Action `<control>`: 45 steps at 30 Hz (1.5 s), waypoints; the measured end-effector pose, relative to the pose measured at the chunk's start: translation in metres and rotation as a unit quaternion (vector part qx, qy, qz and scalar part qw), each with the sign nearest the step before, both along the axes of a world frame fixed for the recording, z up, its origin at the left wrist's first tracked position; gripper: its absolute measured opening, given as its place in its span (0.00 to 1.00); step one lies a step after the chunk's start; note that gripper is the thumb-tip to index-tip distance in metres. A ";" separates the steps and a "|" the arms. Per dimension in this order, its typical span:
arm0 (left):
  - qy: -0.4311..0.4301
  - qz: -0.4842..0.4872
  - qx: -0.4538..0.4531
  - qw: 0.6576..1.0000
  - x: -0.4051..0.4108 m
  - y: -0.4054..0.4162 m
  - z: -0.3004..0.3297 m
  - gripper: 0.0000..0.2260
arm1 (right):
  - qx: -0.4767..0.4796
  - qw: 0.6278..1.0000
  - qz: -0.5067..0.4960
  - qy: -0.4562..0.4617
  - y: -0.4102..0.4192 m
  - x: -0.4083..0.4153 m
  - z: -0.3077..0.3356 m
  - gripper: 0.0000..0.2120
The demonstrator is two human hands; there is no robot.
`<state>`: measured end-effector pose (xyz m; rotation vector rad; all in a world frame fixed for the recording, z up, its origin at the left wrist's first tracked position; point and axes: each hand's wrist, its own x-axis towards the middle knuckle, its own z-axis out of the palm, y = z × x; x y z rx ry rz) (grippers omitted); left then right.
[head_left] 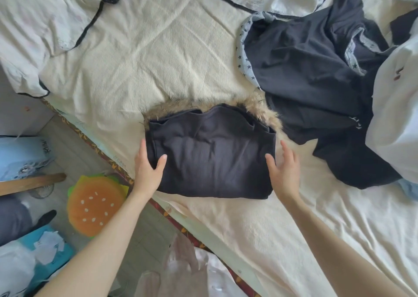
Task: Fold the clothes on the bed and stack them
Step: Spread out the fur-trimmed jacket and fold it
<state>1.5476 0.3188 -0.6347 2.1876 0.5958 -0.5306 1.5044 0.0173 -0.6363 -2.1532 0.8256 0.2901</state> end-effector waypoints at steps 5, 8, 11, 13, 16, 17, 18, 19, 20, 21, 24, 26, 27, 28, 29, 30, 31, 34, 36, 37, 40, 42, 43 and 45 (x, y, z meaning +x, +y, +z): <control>0.026 -0.028 0.041 0.998 0.012 0.000 -0.006 0.32 | 0.105 0.992 -0.026 0.062 0.002 0.014 -0.010 0.28; 0.030 -0.039 0.021 0.999 0.012 0.000 -0.004 0.31 | 0.144 0.985 -0.070 0.064 0.006 0.017 -0.010 0.27; 0.005 -0.022 -0.001 1.000 0.011 0.003 0.001 0.29 | 0.119 0.985 -0.100 0.067 0.007 0.017 -0.006 0.23; -0.011 -0.006 -0.013 1.000 0.009 0.006 0.009 0.27 | 0.091 0.988 -0.108 0.063 0.009 0.016 0.002 0.21; -0.031 -0.017 -0.010 0.999 0.009 0.007 0.026 0.25 | 0.066 0.991 -0.105 0.045 0.012 0.016 0.019 0.19; -0.035 -0.022 -0.010 0.999 0.009 0.006 0.034 0.25 | 0.065 0.992 -0.104 0.033 0.013 0.017 0.026 0.19; -0.039 -0.026 -0.015 0.999 0.009 0.006 0.042 0.25 | 0.063 0.992 -0.103 0.021 0.015 0.017 0.033 0.18; -0.042 -0.032 -0.022 0.998 0.009 0.005 0.049 0.24 | 0.061 0.993 -0.102 0.009 0.016 0.016 0.041 0.18; -0.046 -0.041 -0.027 0.998 0.008 0.004 0.057 0.24 | 0.057 0.993 -0.100 0.000 0.018 0.014 0.049 0.18; -0.048 -0.050 -0.026 0.997 0.007 0.003 0.063 0.24 | 0.054 0.994 -0.098 -0.004 0.020 0.012 0.054 0.17; -0.067 -0.070 -0.029 0.995 -0.003 -0.001 0.088 0.22 | 0.053 0.991 -0.121 -0.021 0.022 -0.001 0.078 0.17; -0.082 -0.073 -0.039 0.993 -0.011 -0.003 0.107 0.21 | 0.063 0.988 -0.138 -0.029 0.020 -0.014 0.099 0.16; -0.084 -0.073 -0.041 0.993 -0.016 -0.003 0.116 0.21 | 0.069 0.986 -0.146 -0.032 0.018 -0.022 0.108 0.15; -0.083 -0.074 -0.044 0.993 -0.022 -0.003 0.125 0.20 | 0.074 0.985 -0.152 -0.035 0.016 -0.033 0.118 0.14; -0.085 -0.076 -0.050 0.992 -0.030 -0.002 0.133 0.20 | 0.076 0.984 -0.155 -0.041 0.014 -0.044 0.128 0.13; -0.089 -0.080 -0.058 0.991 -0.037 -0.001 0.141 0.19 | 0.077 0.983 -0.161 -0.047 0.013 -0.056 0.137 0.13; -0.093 -0.087 -0.067 0.990 -0.044 -0.001 0.149 0.19 | 0.076 0.981 -0.169 -0.053 0.011 -0.067 0.146 0.13; -0.088 -0.110 -0.093 0.986 -0.067 -0.003 0.170 0.18 | 0.051 0.978 -0.189 -0.069 0.012 -0.107 0.174 0.13; -0.087 -0.138 -0.107 0.981 -0.083 -0.007 0.182 0.17 | 0.037 0.972 -0.211 -0.092 0.014 -0.138 0.192 0.14; -0.086 -0.156 -0.110 0.978 -0.091 -0.010 0.188 0.17 | 0.029 0.968 -0.226 -0.104 0.016 -0.156 0.199 0.15; -0.089 -0.229 -0.113 0.963 -0.114 -0.022 0.200 0.16 | 0.015 0.954 -0.271 -0.127 0.023 -0.218 0.214 0.15; -0.095 -0.272 -0.117 0.951 -0.133 -0.031 0.210 0.16 | 0.012 0.940 -0.313 -0.135 0.027 -0.265 0.221 0.14; -0.100 -0.294 -0.119 0.943 -0.142 -0.036 0.215 0.16 | 0.008 0.932 -0.335 -0.137 0.028 -0.288 0.225 0.14; -0.105 -0.337 -0.124 0.927 -0.162 -0.049 0.223 0.16 | 0.002 0.918 -0.373 -0.134 0.030 -0.334 0.232 0.13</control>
